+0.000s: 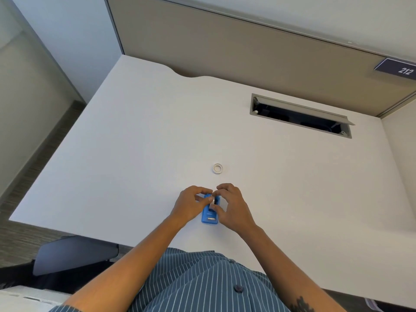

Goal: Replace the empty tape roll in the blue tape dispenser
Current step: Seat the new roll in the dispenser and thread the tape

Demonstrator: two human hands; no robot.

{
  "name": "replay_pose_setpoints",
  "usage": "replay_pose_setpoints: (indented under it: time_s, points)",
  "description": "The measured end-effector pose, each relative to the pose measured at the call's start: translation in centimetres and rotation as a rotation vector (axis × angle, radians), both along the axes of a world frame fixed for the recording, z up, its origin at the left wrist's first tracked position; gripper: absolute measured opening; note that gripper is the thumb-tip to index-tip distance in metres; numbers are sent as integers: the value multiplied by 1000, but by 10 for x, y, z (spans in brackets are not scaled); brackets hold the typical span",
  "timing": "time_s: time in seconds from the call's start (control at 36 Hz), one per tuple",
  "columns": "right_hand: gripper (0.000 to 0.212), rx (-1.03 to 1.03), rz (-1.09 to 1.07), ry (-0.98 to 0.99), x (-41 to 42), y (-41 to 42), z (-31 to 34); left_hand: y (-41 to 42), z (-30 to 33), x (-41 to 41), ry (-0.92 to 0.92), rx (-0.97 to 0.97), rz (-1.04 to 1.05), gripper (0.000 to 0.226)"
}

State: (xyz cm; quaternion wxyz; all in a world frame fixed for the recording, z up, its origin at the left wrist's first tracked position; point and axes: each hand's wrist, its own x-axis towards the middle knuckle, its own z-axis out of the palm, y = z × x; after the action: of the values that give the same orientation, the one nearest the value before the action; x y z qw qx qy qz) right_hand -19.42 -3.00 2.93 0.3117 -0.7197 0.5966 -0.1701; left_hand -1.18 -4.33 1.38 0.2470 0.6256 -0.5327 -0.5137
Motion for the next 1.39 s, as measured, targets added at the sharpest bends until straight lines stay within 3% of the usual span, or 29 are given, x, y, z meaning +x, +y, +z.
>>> replay_pose_setpoints:
  time_s: [0.69,1.22,1.39]
  points:
    - [14,-7,0,101,3,-9,11,7,-7,6,1,-62,-15,34]
    - [4,-95,133,343,13,-9,11,9,-8,5,3,-35,-18,40]
    - [13,-83,153,366,11,-7,8,9,-9,4,-7,-33,-23,42]
